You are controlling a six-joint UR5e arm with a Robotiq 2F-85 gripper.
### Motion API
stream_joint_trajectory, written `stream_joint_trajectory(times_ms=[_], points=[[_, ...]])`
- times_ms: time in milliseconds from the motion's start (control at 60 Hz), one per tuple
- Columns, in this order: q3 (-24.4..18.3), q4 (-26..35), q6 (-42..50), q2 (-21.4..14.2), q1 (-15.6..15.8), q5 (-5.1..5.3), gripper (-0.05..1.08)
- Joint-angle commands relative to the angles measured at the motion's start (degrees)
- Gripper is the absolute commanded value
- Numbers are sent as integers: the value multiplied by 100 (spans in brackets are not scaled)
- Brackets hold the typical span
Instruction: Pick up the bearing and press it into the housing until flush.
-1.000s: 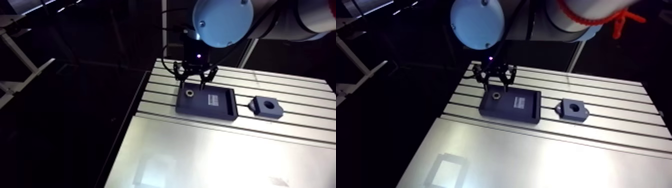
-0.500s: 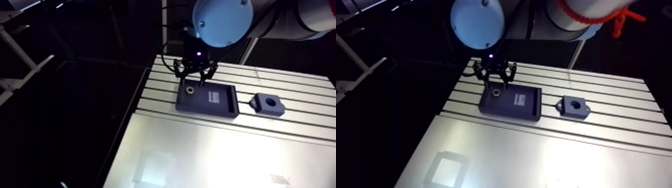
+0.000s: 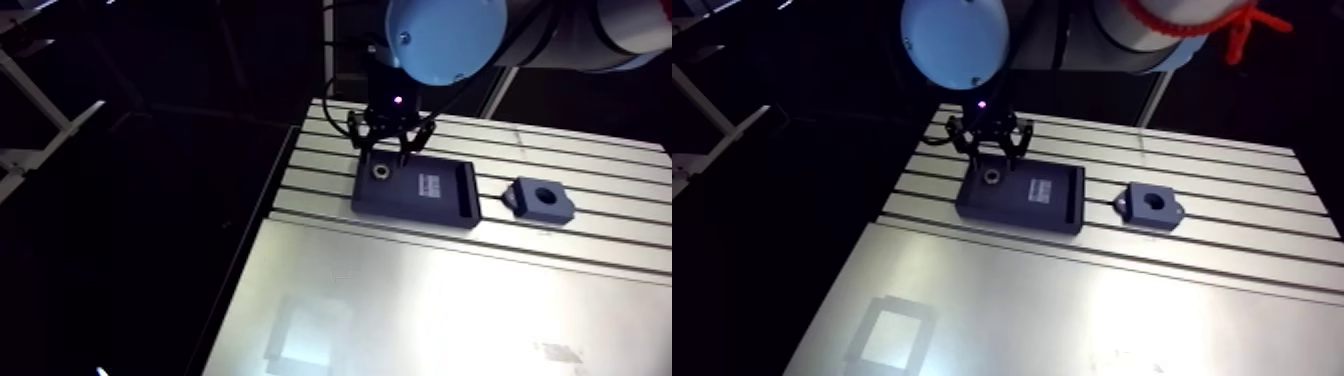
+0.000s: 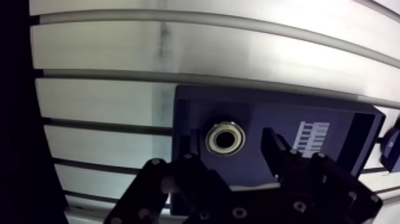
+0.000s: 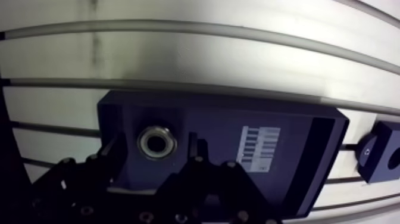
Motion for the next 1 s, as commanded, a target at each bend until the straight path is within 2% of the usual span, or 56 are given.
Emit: stream_joint_trajectory(times_ms=[17, 1000], points=[[-10, -1, 1, 31, -1, -2, 37], [-1, -10, -7, 119, -1, -2, 40]])
